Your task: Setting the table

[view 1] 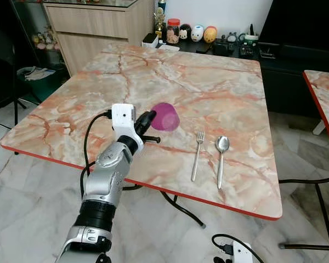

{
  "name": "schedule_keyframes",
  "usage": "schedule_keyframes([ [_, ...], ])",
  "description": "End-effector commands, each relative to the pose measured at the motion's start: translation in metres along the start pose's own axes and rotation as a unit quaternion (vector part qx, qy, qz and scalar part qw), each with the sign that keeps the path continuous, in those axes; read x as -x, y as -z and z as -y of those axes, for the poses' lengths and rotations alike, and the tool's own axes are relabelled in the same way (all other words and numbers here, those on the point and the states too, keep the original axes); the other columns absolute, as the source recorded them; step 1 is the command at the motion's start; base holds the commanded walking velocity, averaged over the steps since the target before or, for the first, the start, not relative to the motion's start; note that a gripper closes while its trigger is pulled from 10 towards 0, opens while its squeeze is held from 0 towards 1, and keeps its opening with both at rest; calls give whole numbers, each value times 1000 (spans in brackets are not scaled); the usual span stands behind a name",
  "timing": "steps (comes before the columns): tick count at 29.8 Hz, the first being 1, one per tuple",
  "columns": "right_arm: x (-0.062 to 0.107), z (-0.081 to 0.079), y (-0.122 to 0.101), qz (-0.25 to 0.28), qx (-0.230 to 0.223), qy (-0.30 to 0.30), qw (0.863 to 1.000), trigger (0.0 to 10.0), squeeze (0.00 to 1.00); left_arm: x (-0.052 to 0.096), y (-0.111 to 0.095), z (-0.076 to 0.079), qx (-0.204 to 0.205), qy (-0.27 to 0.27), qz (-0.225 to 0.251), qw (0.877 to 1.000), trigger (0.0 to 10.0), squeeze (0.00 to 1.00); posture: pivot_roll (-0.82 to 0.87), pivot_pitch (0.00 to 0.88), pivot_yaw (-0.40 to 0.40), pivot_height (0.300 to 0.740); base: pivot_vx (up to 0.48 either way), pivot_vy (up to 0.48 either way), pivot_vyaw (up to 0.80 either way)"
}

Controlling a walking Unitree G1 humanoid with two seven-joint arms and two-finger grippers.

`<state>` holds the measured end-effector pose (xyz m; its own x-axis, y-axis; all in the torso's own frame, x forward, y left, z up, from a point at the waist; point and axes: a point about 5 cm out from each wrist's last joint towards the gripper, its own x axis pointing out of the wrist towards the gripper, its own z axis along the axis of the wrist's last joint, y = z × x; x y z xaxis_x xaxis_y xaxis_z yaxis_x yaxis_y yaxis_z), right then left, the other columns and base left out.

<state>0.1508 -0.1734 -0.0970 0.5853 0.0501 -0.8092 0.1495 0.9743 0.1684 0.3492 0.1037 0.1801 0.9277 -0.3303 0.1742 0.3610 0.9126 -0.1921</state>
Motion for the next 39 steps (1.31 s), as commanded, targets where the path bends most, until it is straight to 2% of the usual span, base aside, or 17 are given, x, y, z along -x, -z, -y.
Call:
schedule_keyframes([
  [1,1,3,0,3,2,6,1000,10000,0,2,-5,2,-17,0,23,1000,10000,0,94,0,-38,740,0,0,0],
  [5,1,4,-1,7,-2,11,1000,10000,0,7,-10,5,-64,-8,66,996,10000,0,86,0,-40,740,0,0,0],
  [8,1,5,-2,13,-7,14,1000,10000,0,8,-16,3,-82,-19,89,993,10000,0,85,0,-43,740,0,-416,0],
  [14,1,6,0,6,-6,17,1000,10000,0,6,-16,-2,-90,-29,88,992,10000,0,84,0,-46,740,0,-448,0],
  [18,1,6,0,6,-2,14,1000,10000,0,6,-15,-3,-93,-34,90,991,10000,0,83,0,-46,740,0,-450,-697],
  [39,1,5,-1,11,-4,15,1000,10000,0,2,-20,-8,-95,-47,97,990,10000,0,81,0,-43,740,0,-449,0],
])
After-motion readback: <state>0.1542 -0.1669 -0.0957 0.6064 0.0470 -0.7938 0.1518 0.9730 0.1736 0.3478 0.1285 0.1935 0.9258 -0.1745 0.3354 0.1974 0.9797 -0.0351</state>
